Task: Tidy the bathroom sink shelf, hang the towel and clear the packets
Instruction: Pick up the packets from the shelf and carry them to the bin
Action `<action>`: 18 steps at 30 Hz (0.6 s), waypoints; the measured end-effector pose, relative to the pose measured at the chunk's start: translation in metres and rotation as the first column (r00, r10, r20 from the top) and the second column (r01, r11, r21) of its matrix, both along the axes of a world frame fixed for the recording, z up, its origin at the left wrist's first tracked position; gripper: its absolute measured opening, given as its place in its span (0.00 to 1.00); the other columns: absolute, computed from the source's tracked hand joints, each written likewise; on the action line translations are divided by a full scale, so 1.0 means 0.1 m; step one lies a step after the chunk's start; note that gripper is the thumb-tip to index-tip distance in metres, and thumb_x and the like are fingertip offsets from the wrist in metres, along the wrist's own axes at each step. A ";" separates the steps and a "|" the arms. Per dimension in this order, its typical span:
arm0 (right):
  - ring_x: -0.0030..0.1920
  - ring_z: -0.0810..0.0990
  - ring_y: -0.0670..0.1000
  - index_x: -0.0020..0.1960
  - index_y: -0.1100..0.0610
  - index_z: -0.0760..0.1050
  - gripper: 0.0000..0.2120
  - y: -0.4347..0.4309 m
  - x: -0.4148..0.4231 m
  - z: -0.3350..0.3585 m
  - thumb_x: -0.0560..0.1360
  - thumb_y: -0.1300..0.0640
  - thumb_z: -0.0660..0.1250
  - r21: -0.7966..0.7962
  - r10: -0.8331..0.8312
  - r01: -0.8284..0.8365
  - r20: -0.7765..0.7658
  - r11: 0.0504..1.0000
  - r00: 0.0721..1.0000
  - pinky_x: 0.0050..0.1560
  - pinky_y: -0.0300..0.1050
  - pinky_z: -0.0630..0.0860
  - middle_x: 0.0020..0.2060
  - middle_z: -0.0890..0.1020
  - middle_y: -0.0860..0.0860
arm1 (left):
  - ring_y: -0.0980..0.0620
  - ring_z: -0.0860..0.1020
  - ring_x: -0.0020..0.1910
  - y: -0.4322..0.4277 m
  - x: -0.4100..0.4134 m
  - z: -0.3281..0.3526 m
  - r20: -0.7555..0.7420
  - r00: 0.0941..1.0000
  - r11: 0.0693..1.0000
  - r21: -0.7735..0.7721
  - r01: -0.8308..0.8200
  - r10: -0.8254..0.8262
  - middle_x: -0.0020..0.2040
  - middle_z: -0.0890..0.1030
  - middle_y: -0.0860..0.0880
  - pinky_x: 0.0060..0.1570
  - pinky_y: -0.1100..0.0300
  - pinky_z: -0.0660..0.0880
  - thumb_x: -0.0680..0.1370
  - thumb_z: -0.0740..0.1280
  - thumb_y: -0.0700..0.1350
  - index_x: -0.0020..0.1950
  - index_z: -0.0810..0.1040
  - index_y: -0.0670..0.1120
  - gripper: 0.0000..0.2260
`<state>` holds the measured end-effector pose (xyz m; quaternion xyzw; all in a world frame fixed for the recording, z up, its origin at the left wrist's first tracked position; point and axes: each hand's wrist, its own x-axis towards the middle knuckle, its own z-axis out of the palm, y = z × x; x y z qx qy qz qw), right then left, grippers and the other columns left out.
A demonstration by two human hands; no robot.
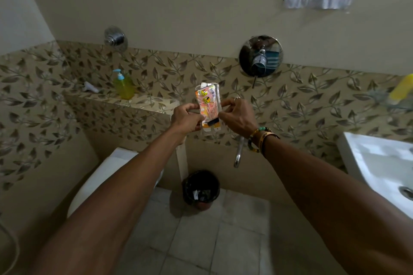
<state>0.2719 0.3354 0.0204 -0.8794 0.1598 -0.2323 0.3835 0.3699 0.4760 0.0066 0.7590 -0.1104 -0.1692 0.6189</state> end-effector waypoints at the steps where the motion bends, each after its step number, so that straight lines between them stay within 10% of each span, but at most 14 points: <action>1: 0.37 0.84 0.54 0.53 0.56 0.81 0.10 -0.04 -0.02 -0.01 0.72 0.58 0.72 -0.001 -0.004 0.004 -0.001 1.000 1.000 0.41 0.57 0.83 0.36 0.85 0.53 | 0.48 0.84 0.42 -0.04 -0.02 0.00 0.003 1.000 1.000 0.003 0.003 -0.003 0.47 0.85 0.42 0.39 0.56 0.82 0.72 0.75 0.35 0.61 0.80 0.44 0.18; 18: 0.38 0.84 0.54 0.54 0.59 0.81 0.13 -0.89 -0.31 -0.21 0.72 0.54 0.74 0.030 -0.042 0.042 -0.017 0.999 0.999 0.41 0.54 0.83 0.37 0.85 0.53 | 0.52 0.81 0.38 -0.88 -0.35 -0.09 0.013 0.999 0.998 0.031 0.048 -0.048 0.45 0.83 0.45 0.35 0.61 0.81 0.74 0.72 0.33 0.59 0.78 0.45 0.15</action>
